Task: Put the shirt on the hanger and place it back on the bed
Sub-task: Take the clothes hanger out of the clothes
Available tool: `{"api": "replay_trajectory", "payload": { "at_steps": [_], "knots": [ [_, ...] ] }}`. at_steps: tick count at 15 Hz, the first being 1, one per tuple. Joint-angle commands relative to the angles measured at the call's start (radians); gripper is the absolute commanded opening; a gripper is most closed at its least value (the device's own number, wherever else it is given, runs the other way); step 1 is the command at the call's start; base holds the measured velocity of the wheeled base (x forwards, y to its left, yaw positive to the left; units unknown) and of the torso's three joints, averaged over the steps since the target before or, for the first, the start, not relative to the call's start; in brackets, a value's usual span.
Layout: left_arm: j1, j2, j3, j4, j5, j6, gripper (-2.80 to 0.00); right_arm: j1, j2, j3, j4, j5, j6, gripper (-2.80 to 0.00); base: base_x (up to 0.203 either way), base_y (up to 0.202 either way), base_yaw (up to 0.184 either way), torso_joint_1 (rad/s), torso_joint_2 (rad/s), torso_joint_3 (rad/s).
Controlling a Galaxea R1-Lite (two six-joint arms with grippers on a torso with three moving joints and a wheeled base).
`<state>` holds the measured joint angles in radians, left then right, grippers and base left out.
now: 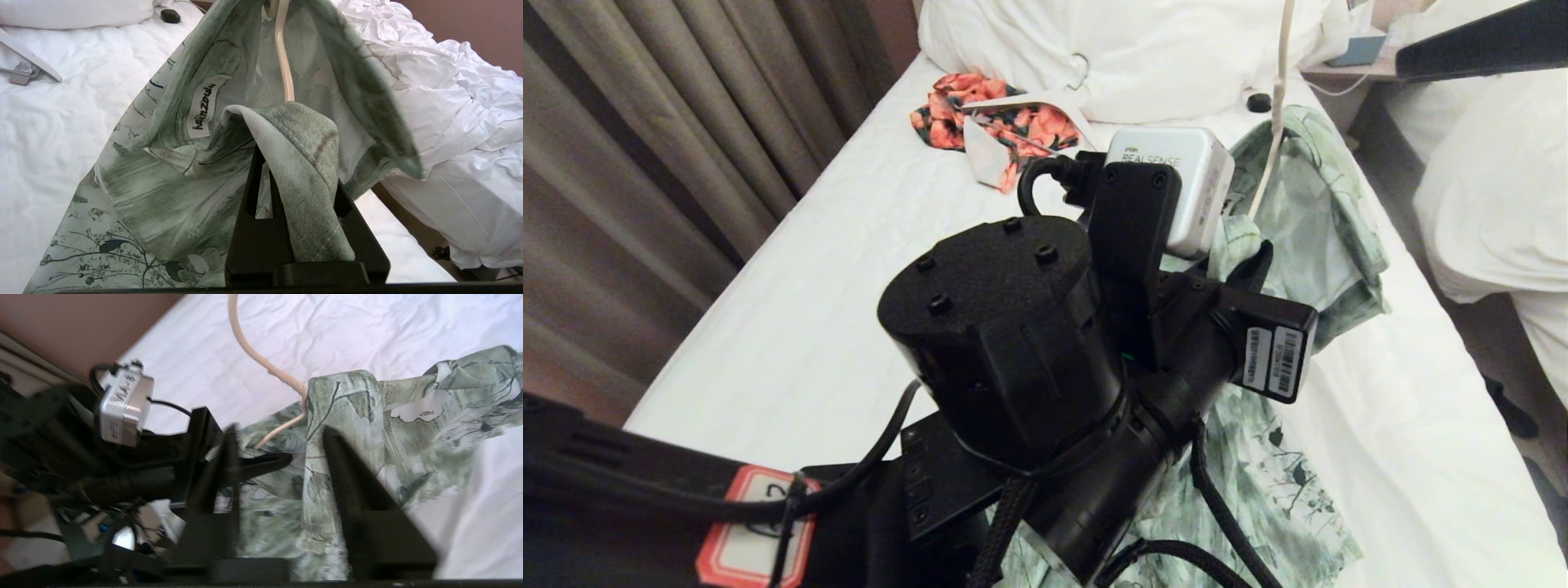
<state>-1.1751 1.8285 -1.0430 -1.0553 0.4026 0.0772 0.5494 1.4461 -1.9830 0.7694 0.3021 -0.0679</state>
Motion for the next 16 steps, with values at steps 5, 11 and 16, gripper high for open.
{"api": "replay_trajectory", "payload": {
  "at_steps": [5,11,16],
  "knots": [
    [0.0,0.0,-0.002,-0.005,0.002,0.001,-2.8,0.043,0.051,0.013,-0.047,0.001,-0.094,0.0,0.0,0.0,0.0,0.0,0.0,0.0],
    [0.0,-0.009,0.0,-0.005,0.002,0.001,-2.8,0.075,0.115,0.018,-0.114,-0.058,-0.144,0.0,0.0,0.0,0.0,0.0,0.0,0.0],
    [-0.031,-0.012,0.008,-0.005,0.001,0.001,-2.8,0.094,0.131,0.016,-0.162,-0.075,-0.169,-2.8,0.0,0.0,0.0,0.0,0.0,0.0]
  ]
}}
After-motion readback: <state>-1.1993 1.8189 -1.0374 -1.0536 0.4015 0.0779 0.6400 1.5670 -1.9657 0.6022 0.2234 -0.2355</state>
